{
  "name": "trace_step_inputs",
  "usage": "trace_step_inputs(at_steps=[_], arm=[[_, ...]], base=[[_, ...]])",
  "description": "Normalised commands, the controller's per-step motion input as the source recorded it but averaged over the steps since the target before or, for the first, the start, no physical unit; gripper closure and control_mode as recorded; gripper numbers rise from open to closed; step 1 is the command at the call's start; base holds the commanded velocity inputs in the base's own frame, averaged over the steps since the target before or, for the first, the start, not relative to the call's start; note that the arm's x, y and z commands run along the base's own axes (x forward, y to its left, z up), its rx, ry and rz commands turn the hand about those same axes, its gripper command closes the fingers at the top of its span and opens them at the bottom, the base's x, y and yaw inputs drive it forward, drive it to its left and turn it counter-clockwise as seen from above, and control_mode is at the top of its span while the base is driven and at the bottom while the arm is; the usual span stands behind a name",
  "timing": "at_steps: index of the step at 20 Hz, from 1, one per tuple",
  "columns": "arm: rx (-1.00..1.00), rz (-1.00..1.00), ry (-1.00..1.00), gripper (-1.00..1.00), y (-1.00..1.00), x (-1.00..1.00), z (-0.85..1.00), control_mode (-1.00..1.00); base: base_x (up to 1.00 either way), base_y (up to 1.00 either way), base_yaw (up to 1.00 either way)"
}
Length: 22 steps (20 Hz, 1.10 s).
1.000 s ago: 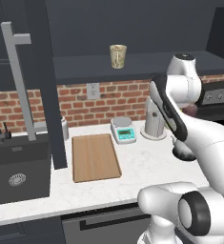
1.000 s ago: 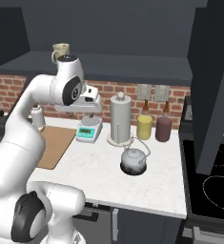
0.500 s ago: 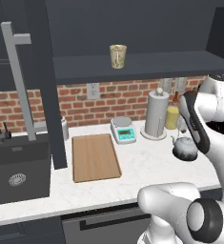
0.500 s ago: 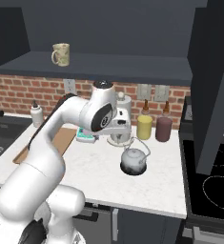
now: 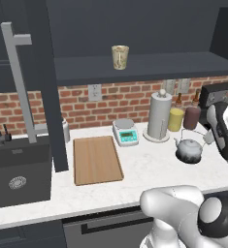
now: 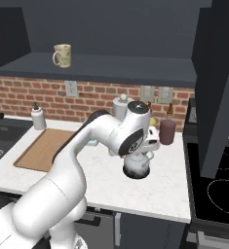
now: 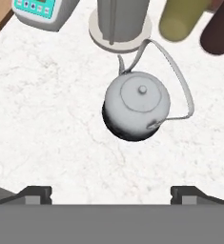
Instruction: Pick the kettle from the counter and place it on the tray. Then pick the mug from the cabinet and place it on the tray. Then close the cabinet doors.
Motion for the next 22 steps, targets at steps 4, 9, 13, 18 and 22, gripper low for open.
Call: trace_step_inputs(at_steps=[4,9,13,18,22], arm=[[0.12,0.07,0.0,-1.0,-0.36,0.16,0.0,-1.0],[0.08,0.03,0.0,-1.0,-0.16,0.25,-0.11,-1.0],[0.05,0.0,0.0,-1.0,-0.07,0.25,-0.19,-1.0],[0.03,0.0,0.0,-1.0,-0.01,0.29,-0.24,-1.0],[0.03,0.0,0.0,-1.0,-0.04,0.26,-0.21,-1.0]], base=[[0.0,0.0,0.0],[0.0,0.0,0.0],[0.0,0.0,0.0],[0.0,0.0,0.0],[0.0,0.0,0.0]])
